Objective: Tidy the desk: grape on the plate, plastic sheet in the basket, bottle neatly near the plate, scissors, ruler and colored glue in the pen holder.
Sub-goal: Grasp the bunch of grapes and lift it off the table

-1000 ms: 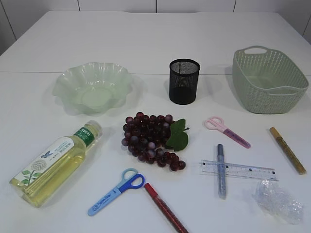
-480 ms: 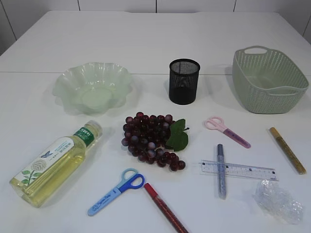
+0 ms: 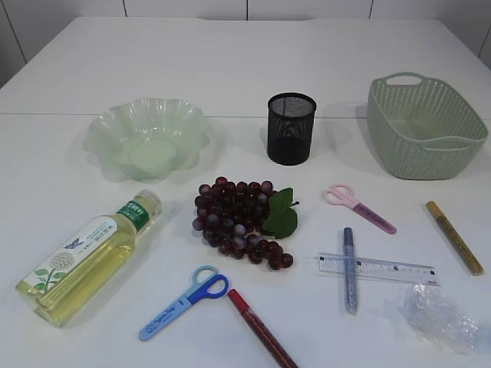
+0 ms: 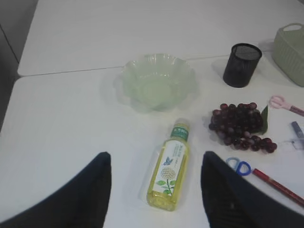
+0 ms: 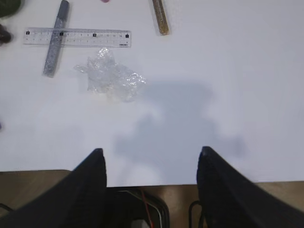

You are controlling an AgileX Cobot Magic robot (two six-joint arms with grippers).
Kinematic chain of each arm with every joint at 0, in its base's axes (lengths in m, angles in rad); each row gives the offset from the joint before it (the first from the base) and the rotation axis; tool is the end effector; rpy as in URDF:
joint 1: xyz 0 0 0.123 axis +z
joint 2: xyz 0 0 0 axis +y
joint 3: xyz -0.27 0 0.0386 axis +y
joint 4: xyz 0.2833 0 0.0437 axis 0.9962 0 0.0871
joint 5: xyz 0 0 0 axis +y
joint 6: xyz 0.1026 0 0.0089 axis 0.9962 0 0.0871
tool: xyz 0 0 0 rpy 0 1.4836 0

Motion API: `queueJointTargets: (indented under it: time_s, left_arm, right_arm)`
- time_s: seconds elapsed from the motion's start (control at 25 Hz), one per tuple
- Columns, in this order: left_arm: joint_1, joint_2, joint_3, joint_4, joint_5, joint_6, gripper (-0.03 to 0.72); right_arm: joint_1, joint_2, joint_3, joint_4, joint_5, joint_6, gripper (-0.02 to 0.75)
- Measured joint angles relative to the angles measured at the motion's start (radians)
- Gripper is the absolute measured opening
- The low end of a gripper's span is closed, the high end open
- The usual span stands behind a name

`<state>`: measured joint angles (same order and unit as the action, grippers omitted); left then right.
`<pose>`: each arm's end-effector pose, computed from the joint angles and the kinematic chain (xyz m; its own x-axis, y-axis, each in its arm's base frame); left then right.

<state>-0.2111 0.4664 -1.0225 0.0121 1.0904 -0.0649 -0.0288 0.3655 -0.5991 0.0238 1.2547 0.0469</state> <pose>0.0849 -0.0171 0.4210 -0.4338 0.0324 -0.9004 0.1747 0.9834 -0.0488 0.0883 -0.0002 0.2808 -0.8015 0.0774 -0.5929 0.0589 0.9970 0.0504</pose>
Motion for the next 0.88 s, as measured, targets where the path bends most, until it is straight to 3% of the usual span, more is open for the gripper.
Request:
queueJointTargets:
  time_s: [0.24, 0.4, 0.6, 0.88]
  left_arm:
    - [-0.021, 0.365, -0.208, -0.123, 0.07, 0.042, 0.447]
    - [-0.076, 0.623, -0.317, -0.152, 0.144, 0.046, 0.479]
    - [-0.191, 0.97, -0.473, -0.136, 0.155, 0.055, 0.544]
    - [-0.321, 1.458, -0.806, -0.001, 0.153, 0.065, 0.573]
  right_arm:
    - [0.0, 0.161, -0.068, 0.002, 0.0, 0.108, 0.477]
    - [0.0, 0.259, -0.109, 0.07, 0.0, 0.141, 0.477]
    - [0.0, 0.389, -0.141, 0.126, 0.0, 0.147, 0.476]
    - [0.0, 0.501, -0.177, 0.133, -0.008, 0.149, 0.476]
